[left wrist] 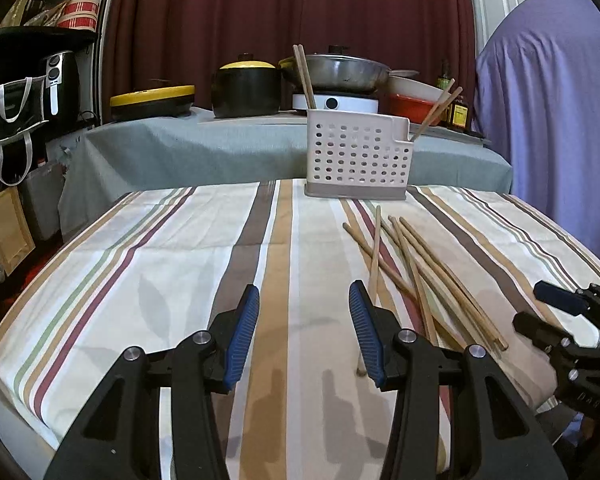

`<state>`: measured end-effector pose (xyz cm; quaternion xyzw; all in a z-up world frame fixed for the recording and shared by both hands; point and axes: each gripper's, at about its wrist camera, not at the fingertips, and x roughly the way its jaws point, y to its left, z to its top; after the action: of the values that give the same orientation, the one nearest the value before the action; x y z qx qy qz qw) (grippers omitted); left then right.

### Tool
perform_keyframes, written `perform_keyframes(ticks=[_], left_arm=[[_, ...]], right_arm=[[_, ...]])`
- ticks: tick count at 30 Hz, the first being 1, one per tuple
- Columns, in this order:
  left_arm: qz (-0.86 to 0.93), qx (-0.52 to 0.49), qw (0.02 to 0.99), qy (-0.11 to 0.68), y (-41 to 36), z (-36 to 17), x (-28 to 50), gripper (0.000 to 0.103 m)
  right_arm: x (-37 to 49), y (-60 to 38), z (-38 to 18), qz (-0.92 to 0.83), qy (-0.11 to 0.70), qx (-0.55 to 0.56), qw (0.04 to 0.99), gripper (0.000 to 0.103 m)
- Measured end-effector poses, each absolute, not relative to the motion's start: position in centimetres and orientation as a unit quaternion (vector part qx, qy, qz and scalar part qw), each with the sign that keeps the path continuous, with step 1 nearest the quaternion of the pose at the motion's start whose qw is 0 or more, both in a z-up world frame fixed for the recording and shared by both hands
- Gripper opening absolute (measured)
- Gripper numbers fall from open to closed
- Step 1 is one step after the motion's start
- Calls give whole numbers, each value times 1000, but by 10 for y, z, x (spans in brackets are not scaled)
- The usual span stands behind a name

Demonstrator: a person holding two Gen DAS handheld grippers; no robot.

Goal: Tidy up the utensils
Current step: 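Withdraw both open tools from the holder toward the chopsticks on the table, then close the right tool on a wooden chopstick while the left tool grasps another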

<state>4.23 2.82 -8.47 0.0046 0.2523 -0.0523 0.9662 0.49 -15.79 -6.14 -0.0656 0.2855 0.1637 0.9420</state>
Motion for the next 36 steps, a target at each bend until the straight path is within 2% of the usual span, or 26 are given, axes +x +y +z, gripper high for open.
perform_keyframes(ticks=[5,7,13,24,33,36], left_arm=[[-56,1,965,255,27,-86,42,47],[-59,0,964,258,26,-88,42,47],[-66,-1,962,266,24,-93,42,47],[-77,-1,958,275,17,-99,42,47],[-95,4,955,282,9,-107,40,47],[-100,5,954,283,8,-109,40,47]], right_arm=[[8,-149,-75,166,310,-87,932,46],[11,-150,-80,163,324,-87,928,37],[12,-158,-82,154,335,-84,926,25],[10,-170,-81,144,340,-72,926,21],[16,-174,-83,140,336,-59,930,7],[17,-176,-83,136,335,-56,930,7]])
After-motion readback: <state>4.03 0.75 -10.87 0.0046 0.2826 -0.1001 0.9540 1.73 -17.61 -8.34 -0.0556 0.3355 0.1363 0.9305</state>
